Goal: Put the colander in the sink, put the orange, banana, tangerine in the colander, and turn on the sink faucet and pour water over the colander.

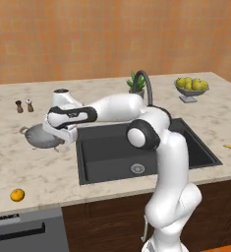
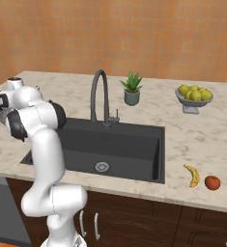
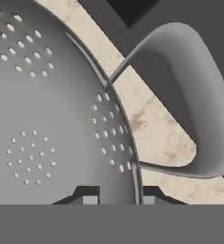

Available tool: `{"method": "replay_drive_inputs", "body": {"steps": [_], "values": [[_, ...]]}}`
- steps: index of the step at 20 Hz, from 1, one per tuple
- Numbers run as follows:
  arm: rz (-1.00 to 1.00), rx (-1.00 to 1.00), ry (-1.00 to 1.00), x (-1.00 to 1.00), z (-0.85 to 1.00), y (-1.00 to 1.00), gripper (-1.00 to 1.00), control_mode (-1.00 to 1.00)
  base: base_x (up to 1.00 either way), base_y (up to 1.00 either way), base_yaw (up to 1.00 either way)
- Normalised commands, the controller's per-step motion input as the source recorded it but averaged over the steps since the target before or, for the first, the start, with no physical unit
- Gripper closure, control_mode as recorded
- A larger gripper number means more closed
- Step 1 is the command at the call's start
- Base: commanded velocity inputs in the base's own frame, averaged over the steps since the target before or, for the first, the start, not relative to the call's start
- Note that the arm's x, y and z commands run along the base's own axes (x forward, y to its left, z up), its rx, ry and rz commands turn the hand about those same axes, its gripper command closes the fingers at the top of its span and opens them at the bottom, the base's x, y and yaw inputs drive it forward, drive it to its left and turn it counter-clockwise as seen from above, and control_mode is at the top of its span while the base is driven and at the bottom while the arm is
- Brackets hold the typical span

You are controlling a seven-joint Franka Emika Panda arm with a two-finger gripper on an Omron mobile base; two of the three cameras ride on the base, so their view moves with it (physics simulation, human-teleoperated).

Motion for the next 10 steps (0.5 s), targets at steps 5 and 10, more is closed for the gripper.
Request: {"method": "replay_drive_inputs", "body": {"steps": [5, 10], "values": [[0.00, 0.00, 0.00, -0.68, 0.40, -0.55, 1.00, -1.00, 0.00, 0.00, 0.00], [0.00, 0.03, -0.06, -0.73, 0.26, -0.71, 1.00, -1.00, 0.00, 0.00, 0.00]]}}
